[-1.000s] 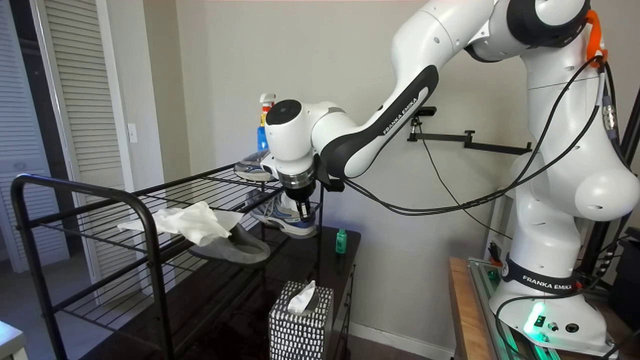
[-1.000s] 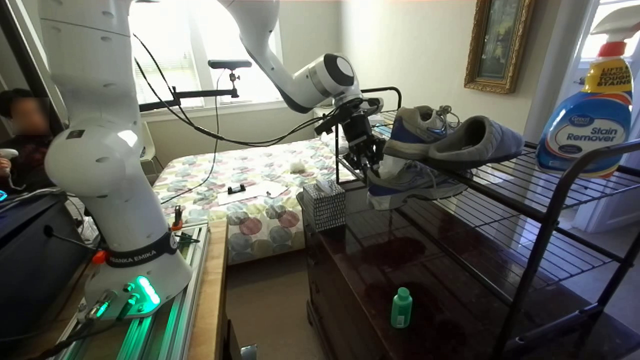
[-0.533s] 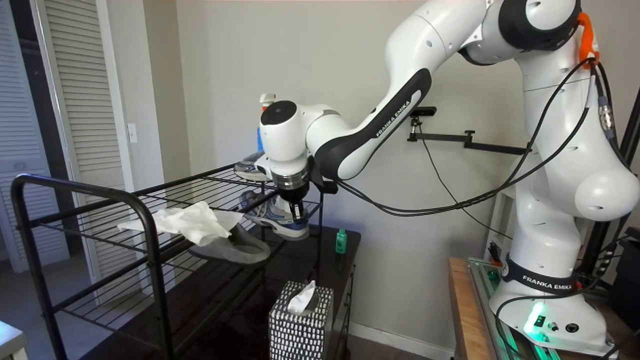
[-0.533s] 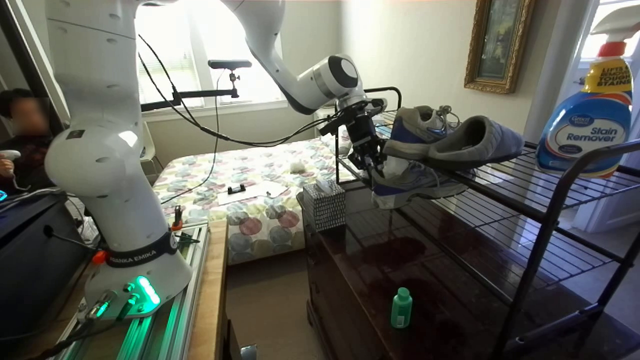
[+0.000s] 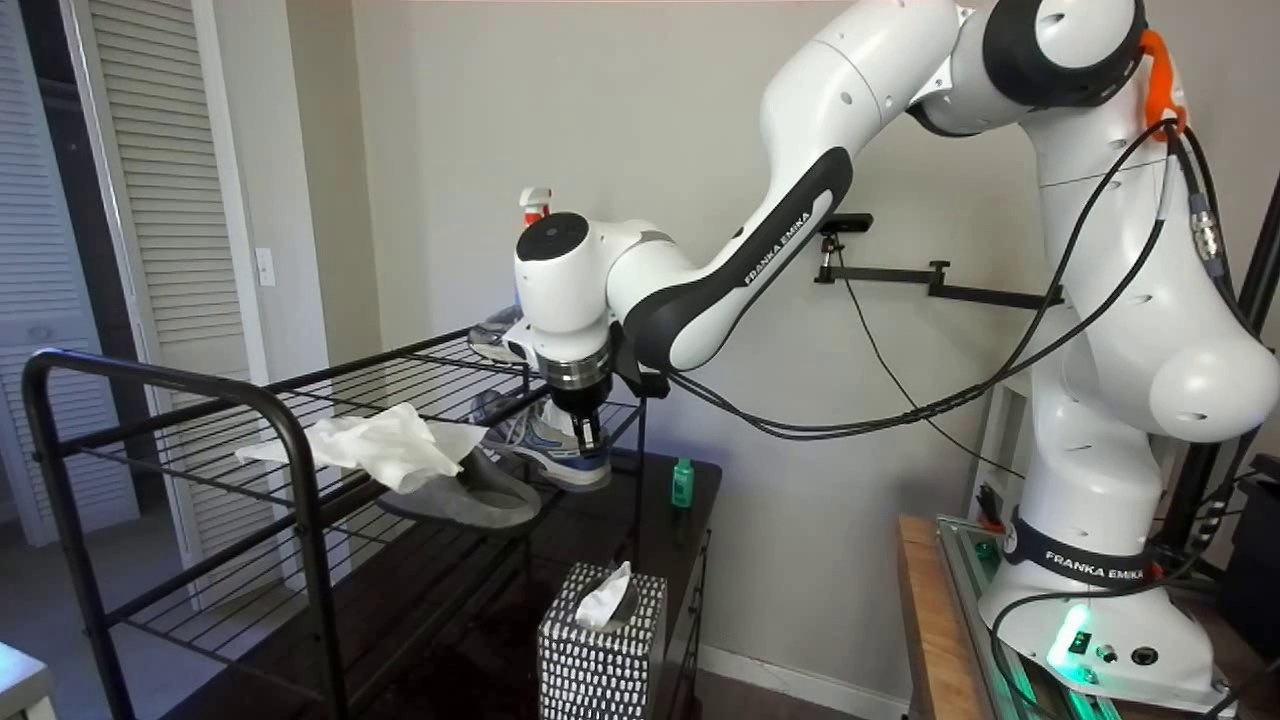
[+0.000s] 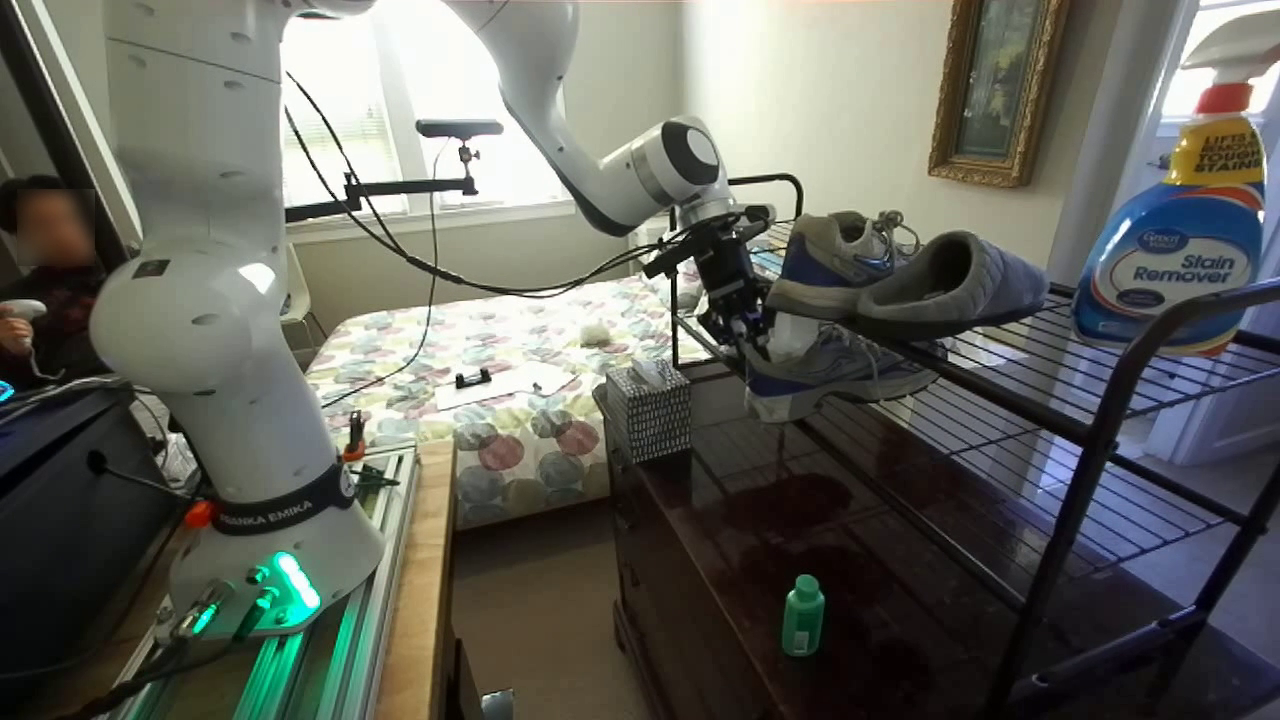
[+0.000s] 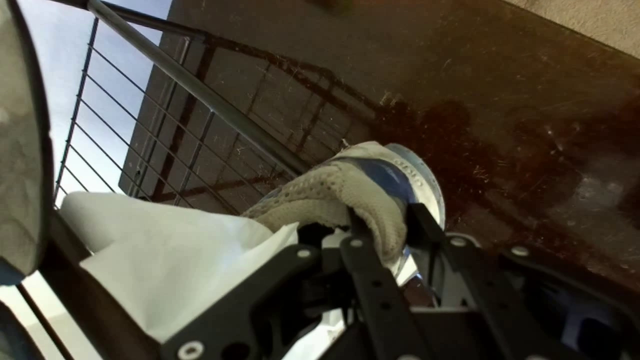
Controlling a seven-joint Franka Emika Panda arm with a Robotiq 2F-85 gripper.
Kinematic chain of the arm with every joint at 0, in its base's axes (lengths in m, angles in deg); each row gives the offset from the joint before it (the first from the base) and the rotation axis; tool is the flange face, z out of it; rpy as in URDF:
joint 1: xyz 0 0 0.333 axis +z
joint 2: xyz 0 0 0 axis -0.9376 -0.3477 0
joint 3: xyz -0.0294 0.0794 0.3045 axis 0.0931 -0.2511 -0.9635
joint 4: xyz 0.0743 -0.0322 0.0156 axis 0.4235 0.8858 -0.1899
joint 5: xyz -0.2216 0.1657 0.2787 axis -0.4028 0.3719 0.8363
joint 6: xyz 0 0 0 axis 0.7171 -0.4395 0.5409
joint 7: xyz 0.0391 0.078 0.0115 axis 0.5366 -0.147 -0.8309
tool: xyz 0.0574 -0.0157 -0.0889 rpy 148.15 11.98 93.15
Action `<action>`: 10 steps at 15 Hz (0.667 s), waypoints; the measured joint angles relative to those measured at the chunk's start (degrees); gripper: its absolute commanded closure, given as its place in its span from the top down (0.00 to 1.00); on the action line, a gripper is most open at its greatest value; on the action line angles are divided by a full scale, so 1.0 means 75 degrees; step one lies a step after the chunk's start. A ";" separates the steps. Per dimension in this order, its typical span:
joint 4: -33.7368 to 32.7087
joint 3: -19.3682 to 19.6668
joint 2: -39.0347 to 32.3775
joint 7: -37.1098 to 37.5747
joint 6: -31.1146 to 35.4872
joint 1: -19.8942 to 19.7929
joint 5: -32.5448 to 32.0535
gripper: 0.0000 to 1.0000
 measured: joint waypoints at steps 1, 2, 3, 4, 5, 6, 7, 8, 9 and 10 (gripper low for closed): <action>-0.0003 0.0000 -0.0012 0.0000 0.0009 0.0008 0.0000 0.06; -0.0004 0.0001 -0.0019 0.0000 0.0009 0.0011 0.0000 0.50; -0.0004 0.0002 -0.0021 0.0000 0.0009 0.0011 0.0000 0.52; -0.0005 0.0004 -0.0022 0.0000 0.0009 0.0011 0.0000 0.57; -0.0014 0.0005 -0.0021 0.0001 0.0009 0.0012 0.0000 0.65; -0.0022 0.0005 -0.0020 0.0009 0.0008 0.0020 0.0000 0.71; -0.0022 0.0005 -0.0020 0.0035 0.0002 0.0031 0.0000 0.79; -0.0019 0.0005 -0.0021 0.0066 0.0001 0.0040 0.0000 0.85; -0.0013 0.0005 -0.0021 0.0095 0.0001 0.0052 0.0000 0.91; -0.0010 0.0002 -0.0020 0.0118 0.0001 0.0062 0.0003 0.98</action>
